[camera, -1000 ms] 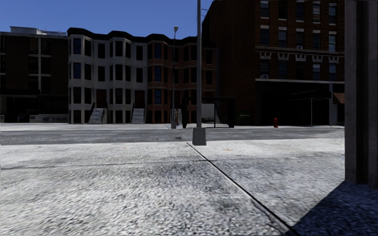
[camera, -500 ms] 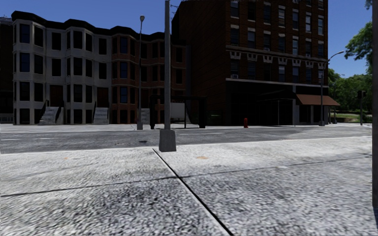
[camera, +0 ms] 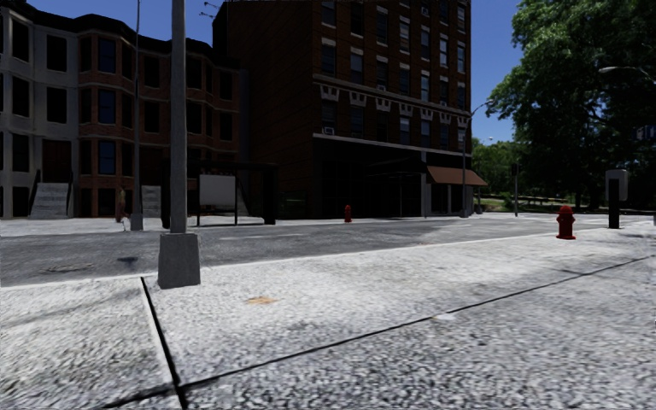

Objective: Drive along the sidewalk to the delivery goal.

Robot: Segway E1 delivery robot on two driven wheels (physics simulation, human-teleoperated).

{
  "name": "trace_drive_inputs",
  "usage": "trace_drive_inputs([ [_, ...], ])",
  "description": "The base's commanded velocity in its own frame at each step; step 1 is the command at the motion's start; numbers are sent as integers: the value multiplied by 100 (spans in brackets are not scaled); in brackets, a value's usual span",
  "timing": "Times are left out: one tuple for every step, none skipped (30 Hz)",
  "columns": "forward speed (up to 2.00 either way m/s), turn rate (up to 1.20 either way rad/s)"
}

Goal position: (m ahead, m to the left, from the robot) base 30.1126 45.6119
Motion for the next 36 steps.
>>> trace_drive_inputs([
  [200,-57],
  [200,-57],
  [200,-57],
  [200,-57],
  [200,-57],
  [200,-57],
  [200,-57],
  [200,-57],
  [200,-57],
  [200,-57],
  [200,-57],
  [200,-57],
  [200,-57],
  [200,-57],
  [200,-57],
  [200,-57],
  [200,-57],
  [200,-57],
  [200,-57],
  [200,-57],
  [200,-57],
  [200,-57],
  [200,-57],
  [200,-57],
  [200,-57],
  [200,-57],
  [200,-57],
  [200,-57],
  [200,-57],
  [200,-57],
  [200,-57],
  [200,-57],
  [200,-57],
  [200,-57],
  [200,-57],
  [200,-57],
])
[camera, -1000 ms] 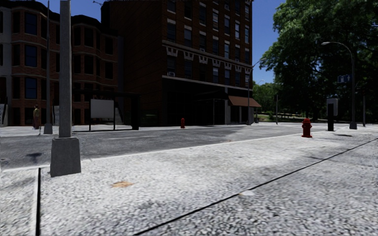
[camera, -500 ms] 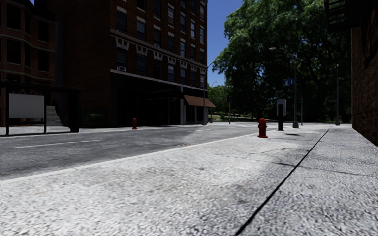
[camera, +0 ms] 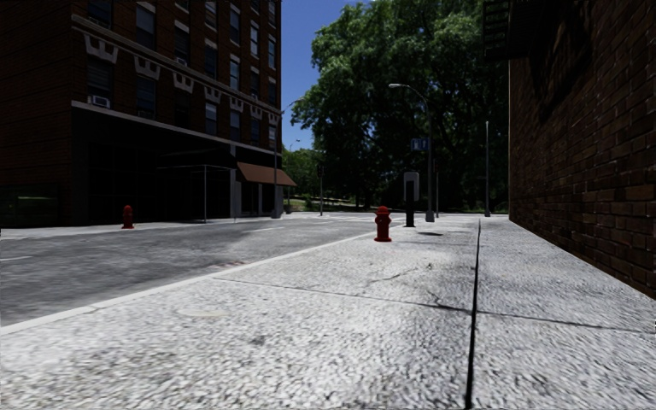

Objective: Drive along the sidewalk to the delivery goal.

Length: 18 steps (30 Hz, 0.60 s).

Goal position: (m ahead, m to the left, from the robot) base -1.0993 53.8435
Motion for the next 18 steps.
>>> trace_drive_inputs([
  [200,-57],
  [200,-57],
  [200,-57],
  [200,-57],
  [200,-57],
  [200,-57],
  [200,-57],
  [200,-57],
  [200,-57],
  [200,-57],
  [200,-57],
  [200,-57],
  [200,-57],
  [200,-57],
  [200,-57],
  [200,-57],
  [200,-57],
  [200,-55],
])
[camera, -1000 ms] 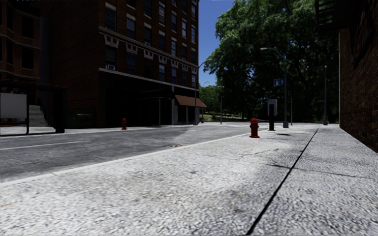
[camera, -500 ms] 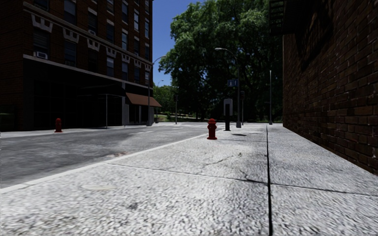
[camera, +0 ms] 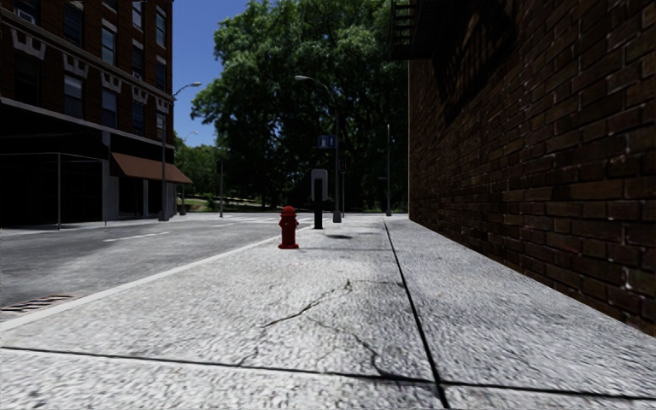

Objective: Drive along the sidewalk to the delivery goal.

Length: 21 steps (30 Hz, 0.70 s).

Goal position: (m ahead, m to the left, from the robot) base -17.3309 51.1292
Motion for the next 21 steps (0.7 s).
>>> trace_drive_inputs([
  [200,-4],
  [200,-4],
  [200,0],
  [200,0],
  [200,0],
  [200,0],
  [200,0],
  [200,0],
  [200,0],
  [200,0],
  [200,0],
  [200,0],
  [200,0],
  [200,0],
  [200,0],
  [200,0],
  [200,0],
  [200,0],
  [200,0],
  [200,0],
  [200,-6],
])
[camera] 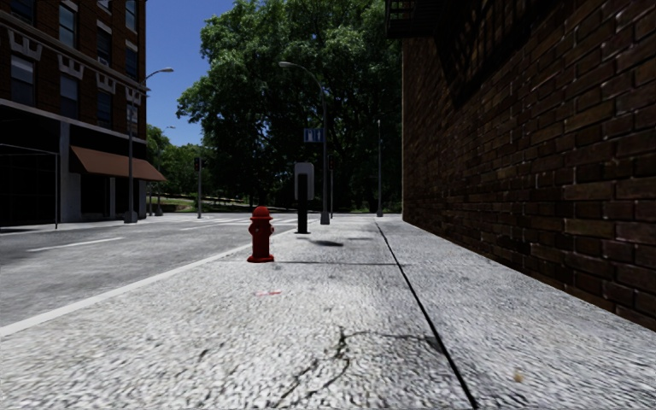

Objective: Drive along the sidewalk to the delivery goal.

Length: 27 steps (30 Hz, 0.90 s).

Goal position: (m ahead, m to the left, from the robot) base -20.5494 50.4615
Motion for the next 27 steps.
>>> trace_drive_inputs([
  [200,-16],
  [200,-22],
  [200,-23],
  [200,-23],
  [200,-26],
  [200,-30],
  [200,-32],
  [200,-33],
  [200,-33],
  [200,-33],
  [200,-33],
  [200,-33],
  [200,-33],
  [200,-33],
  [200,-33],
  [200,-33],
  [200,-33],
  [200,-33],
  [200,-33],
  [200,-33],
  [200,-33],
  [200,-25],
  [200,0],
  [200,0],
  [200,0],
  [200,0],
  [200,0],
])
